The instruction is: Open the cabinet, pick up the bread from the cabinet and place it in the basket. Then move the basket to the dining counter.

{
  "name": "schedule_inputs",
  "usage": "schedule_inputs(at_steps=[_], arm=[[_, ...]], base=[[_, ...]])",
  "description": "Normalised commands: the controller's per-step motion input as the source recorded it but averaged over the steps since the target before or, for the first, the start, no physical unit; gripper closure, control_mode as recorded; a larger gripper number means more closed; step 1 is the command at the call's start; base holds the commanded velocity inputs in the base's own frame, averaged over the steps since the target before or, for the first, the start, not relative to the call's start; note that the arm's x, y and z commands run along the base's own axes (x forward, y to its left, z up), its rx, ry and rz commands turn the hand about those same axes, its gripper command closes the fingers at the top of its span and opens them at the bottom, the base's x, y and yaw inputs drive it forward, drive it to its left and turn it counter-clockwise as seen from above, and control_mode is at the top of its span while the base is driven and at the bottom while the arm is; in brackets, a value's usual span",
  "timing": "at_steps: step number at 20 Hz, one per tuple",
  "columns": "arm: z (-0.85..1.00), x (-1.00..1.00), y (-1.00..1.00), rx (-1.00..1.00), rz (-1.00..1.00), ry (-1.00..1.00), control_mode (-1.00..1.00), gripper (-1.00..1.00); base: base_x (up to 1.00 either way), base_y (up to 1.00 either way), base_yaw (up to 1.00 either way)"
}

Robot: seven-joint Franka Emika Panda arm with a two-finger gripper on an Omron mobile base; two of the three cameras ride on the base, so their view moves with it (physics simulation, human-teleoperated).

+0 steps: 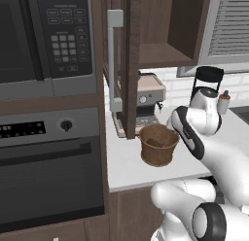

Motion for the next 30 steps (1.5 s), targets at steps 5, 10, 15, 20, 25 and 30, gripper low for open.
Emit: schedule_inputs(at_steps=[5, 10, 15, 20, 25, 30], arm=[[-0.3, 0.36, 0.0, 0.07, -0.09, 0.01, -1.0, -1.0], [-0.4, 0.29, 0.0, 0.04, -0.06, 0.0, -1.0, -1.0], [-0.48, 0.01, 0.04, 0.02, 0.0, 0.02, -1.0, -1.0], [-0.49, 0.0, 0.2, 0.0, 0.02, 0.05, -1.0, -1.0], [-0.29, 0.0, 0.22, 0.06, 0.0, 0.04, -1.0, -1.0], [-0.25, 0.0, 0.23, 0.05, 0.0, 0.02, -1.0, 1.0]], base=[[0.0, 0.0, 0.0], [0.0, 0.0, 0.0], [0.0, 0.0, 0.0], [0.0, 0.0, 0.0], [0.0, 0.0, 0.0], [0.0, 0.0, 0.0]])
